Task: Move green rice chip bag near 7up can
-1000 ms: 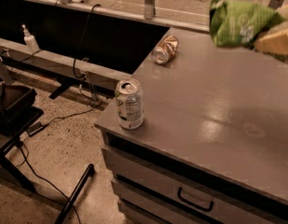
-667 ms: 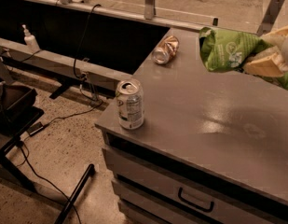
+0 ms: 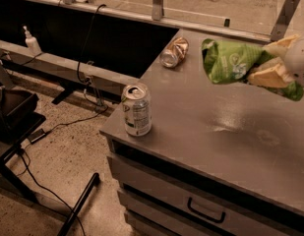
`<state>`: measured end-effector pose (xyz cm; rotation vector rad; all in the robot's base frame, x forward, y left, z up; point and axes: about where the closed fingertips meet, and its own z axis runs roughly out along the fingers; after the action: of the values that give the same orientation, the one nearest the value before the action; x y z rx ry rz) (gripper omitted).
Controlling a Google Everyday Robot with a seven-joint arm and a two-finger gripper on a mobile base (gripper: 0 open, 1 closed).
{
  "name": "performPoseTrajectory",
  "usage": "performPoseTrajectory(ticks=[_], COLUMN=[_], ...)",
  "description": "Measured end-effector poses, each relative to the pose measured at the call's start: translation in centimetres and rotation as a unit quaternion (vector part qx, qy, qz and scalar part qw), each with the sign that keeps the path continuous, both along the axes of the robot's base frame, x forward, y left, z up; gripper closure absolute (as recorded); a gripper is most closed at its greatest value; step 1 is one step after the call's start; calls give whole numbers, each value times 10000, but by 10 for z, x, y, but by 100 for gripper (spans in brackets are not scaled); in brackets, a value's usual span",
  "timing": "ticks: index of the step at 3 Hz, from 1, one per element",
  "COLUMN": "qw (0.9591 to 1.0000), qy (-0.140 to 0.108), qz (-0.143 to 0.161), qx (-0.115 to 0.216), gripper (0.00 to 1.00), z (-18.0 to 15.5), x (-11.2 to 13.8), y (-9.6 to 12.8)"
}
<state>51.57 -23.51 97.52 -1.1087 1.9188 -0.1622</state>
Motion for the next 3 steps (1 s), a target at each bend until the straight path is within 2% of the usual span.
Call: performPoseTrajectory(ticks=[2, 3], qw=[9974, 9965], qy=[339, 416], qz=[599, 677], qx=[-207, -258], gripper=[100, 100], z=[-57, -69], x=[13, 16], y=[34, 44])
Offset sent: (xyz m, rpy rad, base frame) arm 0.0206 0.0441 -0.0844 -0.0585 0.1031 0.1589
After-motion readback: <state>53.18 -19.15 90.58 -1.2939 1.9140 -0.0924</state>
